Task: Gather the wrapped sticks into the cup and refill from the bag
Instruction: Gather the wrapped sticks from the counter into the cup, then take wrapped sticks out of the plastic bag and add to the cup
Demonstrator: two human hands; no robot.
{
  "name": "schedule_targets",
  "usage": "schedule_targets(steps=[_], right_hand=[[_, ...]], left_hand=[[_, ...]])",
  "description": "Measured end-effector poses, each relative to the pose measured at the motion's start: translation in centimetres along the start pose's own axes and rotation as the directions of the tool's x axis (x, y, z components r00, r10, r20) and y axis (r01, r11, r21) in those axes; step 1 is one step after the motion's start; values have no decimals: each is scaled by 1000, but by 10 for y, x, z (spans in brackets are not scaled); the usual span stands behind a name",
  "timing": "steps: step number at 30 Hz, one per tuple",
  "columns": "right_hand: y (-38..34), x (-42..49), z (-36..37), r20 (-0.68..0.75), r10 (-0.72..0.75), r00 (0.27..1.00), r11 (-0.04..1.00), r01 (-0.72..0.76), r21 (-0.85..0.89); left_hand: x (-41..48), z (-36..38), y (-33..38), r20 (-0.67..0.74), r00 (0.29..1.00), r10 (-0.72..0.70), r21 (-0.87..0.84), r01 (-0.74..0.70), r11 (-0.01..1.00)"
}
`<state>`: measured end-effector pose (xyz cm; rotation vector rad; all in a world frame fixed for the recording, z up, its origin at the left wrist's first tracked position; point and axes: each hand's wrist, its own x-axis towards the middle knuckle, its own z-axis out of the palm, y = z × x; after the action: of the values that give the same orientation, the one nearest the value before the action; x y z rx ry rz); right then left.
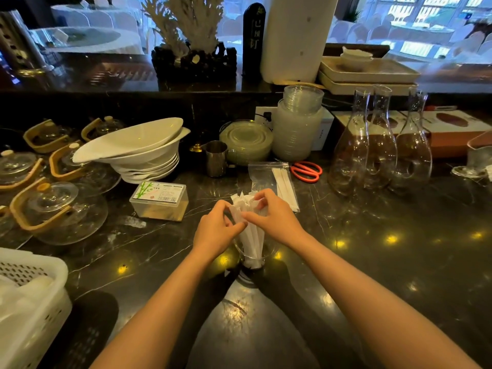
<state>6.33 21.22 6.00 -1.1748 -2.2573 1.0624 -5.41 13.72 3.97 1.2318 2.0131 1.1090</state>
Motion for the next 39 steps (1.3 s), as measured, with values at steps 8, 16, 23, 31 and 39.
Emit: schedule_targets(steps=[8, 16, 23, 31, 39], right_hand=[[-5, -5, -11, -69, -104, 992, 990, 97, -107], [-6, 30, -52, -232, -164, 959, 965, 108, -237], [43, 83, -66, -182, 71, 981, 898, -143, -417], [96, 119, -43, 16, 358, 934, 821, -307, -482], [122, 143, -28, 0, 476, 879, 849, -460, -260]], left_hand=[[-2, -13, 19, -150, 979, 140, 246, -100, 964], [63, -38, 56, 19, 941, 337, 454, -309, 836], [144, -18, 34, 292, 952, 93, 548, -246, 800], [182, 40, -6, 392, 906, -161, 316, 32, 948], [207, 66, -28, 421, 867, -268, 23, 285, 958]])
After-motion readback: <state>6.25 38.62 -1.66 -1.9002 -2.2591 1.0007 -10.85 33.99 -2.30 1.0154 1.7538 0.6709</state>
